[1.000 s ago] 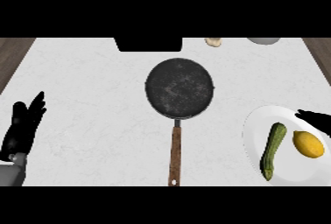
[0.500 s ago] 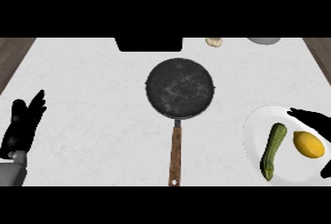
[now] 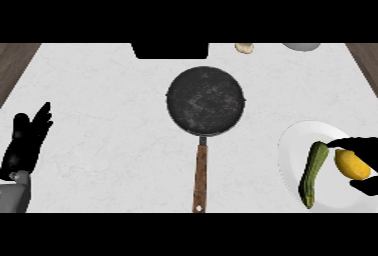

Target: Pick the lemon from the plate and place it in the pan

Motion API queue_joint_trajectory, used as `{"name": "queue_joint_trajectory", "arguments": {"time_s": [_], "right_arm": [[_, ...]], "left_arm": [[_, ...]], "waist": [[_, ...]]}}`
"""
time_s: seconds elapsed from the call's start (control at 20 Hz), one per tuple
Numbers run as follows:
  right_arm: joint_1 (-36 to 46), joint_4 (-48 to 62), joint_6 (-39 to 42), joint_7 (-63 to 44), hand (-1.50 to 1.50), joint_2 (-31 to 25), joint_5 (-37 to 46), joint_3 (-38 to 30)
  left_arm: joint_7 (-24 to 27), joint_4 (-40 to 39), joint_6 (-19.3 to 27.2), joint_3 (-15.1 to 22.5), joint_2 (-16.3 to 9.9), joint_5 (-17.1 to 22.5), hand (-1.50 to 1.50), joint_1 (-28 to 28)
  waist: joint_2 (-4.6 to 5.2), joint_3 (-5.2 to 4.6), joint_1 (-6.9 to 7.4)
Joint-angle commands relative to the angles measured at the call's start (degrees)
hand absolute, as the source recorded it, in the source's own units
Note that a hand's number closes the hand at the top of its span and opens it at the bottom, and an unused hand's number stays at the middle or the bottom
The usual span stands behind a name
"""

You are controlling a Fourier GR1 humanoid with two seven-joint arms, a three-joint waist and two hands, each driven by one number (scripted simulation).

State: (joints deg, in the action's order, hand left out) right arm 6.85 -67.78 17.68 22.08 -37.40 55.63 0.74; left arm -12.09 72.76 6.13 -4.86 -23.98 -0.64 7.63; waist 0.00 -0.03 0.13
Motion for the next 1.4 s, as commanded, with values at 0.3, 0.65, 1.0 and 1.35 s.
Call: {"name": "queue_joint_trajectory", "arguments": {"time_s": [0.3,0.65,1.0,1.35], "right_arm": [[4.5,4.8,-7.0,4.5,1.5,0.7,5.0,-3.2],[19.7,21.1,-5.8,8.4,1.5,1.6,8.4,-1.6],[24.3,24.1,-9.2,15.7,1.5,2.6,2.2,-7.8],[27.2,13.4,-10.3,18.4,1.5,7.9,-8.4,-13.7]], "left_arm": [[0.0,1.8,-1.8,-2.7,1.1,-2.0,0.0,-1.7],[1.2,1.8,-0.5,-0.5,4.6,-4.2,0.0,-1.7],[-2.3,4.7,-1.0,-1.3,3.7,-4.6,0.0,-1.9],[-1.5,1.4,-2.6,-3.2,2.8,-3.2,0.0,-0.1]], "waist": [[0.0,0.03,-0.01],[0.38,0.08,1.24],[0.06,0.11,0.62],[-0.14,0.0,-0.48]]}}
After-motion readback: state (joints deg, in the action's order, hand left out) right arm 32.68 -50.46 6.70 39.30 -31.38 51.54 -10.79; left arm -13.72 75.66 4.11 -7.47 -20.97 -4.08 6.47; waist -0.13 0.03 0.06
